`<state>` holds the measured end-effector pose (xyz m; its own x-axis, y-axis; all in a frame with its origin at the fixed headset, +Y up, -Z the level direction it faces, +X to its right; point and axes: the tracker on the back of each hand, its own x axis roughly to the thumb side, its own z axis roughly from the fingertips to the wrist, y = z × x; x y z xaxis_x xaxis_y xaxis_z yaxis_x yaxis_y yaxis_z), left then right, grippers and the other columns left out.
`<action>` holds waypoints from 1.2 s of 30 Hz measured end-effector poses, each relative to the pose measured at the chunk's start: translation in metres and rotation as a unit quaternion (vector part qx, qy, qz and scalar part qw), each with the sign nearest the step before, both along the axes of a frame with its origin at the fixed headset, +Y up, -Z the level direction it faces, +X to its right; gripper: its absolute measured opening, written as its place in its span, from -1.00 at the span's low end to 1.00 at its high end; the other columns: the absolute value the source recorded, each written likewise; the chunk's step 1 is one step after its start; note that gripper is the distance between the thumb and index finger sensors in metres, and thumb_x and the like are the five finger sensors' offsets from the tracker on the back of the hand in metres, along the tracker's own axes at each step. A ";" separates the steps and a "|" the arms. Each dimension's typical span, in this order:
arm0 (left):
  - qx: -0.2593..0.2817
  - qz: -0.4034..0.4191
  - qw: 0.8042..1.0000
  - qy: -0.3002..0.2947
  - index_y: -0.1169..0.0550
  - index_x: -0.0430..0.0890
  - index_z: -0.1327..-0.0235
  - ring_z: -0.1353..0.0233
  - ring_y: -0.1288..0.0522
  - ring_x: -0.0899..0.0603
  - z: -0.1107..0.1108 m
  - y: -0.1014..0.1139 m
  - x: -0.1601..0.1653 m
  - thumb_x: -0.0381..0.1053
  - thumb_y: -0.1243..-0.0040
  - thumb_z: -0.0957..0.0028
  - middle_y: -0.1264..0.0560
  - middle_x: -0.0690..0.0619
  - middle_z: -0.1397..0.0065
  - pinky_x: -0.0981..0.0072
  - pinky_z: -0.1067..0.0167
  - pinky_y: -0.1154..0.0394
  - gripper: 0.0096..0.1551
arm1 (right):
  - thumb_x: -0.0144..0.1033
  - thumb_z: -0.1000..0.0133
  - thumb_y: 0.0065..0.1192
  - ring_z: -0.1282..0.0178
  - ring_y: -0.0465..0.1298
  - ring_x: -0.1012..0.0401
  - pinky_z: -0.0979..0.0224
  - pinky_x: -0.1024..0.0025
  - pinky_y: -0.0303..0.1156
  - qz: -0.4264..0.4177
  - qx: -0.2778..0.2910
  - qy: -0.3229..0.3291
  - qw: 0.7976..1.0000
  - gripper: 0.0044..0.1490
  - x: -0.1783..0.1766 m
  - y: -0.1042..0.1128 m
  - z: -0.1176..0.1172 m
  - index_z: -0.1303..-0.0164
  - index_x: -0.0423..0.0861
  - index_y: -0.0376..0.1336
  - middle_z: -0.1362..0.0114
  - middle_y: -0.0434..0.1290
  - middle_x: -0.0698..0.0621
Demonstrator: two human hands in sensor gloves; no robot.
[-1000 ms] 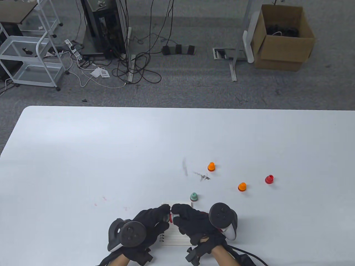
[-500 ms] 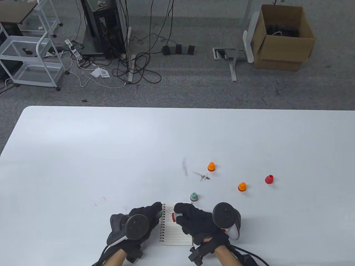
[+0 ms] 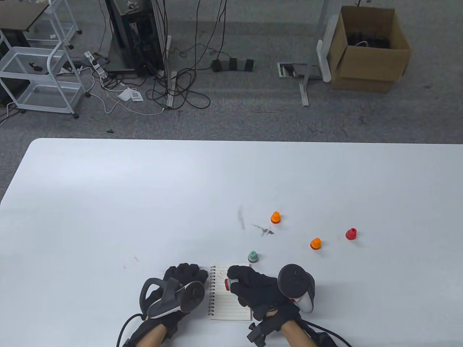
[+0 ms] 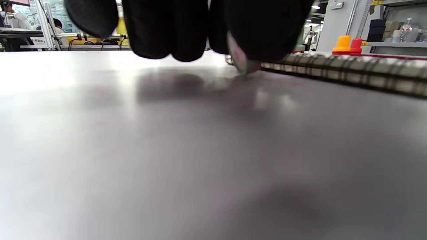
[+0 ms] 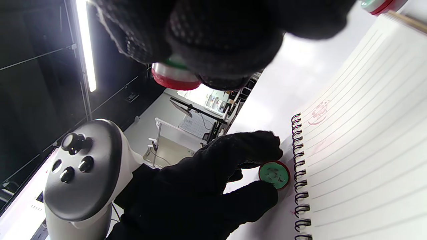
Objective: Stamp reward stamp onto notebook
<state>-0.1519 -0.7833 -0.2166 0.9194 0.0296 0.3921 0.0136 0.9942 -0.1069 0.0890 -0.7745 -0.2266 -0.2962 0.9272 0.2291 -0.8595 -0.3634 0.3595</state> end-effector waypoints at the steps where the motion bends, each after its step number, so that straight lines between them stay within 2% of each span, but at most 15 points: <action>1: -0.001 -0.001 1.000 0.001 -0.47 0.07 -0.46 -0.59 -0.40 -0.29 0.000 0.000 0.000 0.11 -0.30 0.04 -0.39 -0.06 -0.60 -0.26 -0.52 -0.35 -0.29 | -0.21 0.02 0.36 0.38 0.62 0.20 0.29 0.46 0.55 0.000 0.000 0.001 1.000 -0.30 0.000 0.000 0.000 -0.30 -0.23 0.31 -0.09 0.59 -0.17; 9: -0.020 -0.030 0.999 0.017 -0.49 0.05 -0.44 -0.60 -0.37 -0.30 -0.002 -0.002 -0.004 0.12 -0.29 0.04 -0.37 -0.07 -0.61 -0.28 -0.53 -0.33 -0.30 | -0.21 0.02 0.35 0.38 0.62 0.20 0.29 0.46 0.55 0.002 0.001 0.007 1.000 -0.30 -0.001 0.001 0.001 -0.30 -0.24 0.31 -0.09 0.59 -0.17; 26: -0.029 -0.014 0.999 0.017 -0.46 0.04 -0.48 -0.62 -0.35 -0.31 -0.003 -0.001 -0.006 0.13 -0.29 0.03 -0.35 -0.08 -0.63 -0.29 -0.54 -0.31 -0.27 | -0.21 0.02 0.36 0.38 0.62 0.20 0.30 0.46 0.55 -0.002 0.003 0.006 1.000 -0.31 -0.001 0.001 0.001 -0.29 -0.24 0.31 -0.08 0.59 -0.18; 29: -0.018 -0.007 1.000 0.019 -0.45 0.04 -0.49 -0.62 -0.34 -0.31 -0.002 0.003 -0.009 0.14 -0.28 0.03 -0.35 -0.07 -0.63 -0.29 -0.54 -0.31 -0.26 | -0.21 0.02 0.36 0.38 0.62 0.20 0.30 0.46 0.55 -0.001 0.007 0.001 1.000 -0.30 0.002 0.002 0.001 -0.29 -0.24 0.32 -0.08 0.59 -0.18; 36: 0.047 0.018 0.998 0.026 -0.44 0.12 -0.49 -0.64 -0.34 -0.28 0.004 0.021 -0.023 0.22 -0.19 -0.01 -0.36 -0.05 -0.64 -0.28 -0.57 -0.29 -0.29 | -0.22 0.03 0.38 0.38 0.62 0.19 0.30 0.45 0.55 -0.006 0.023 -0.020 1.000 -0.32 0.015 0.009 -0.001 -0.27 -0.23 0.33 -0.07 0.60 -0.18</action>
<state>-0.1745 -0.7624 -0.2128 0.9379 0.0284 0.3457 -0.0255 0.9996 -0.0128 0.1042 -0.7650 -0.2274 -0.2957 0.9194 0.2592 -0.8773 -0.3687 0.3072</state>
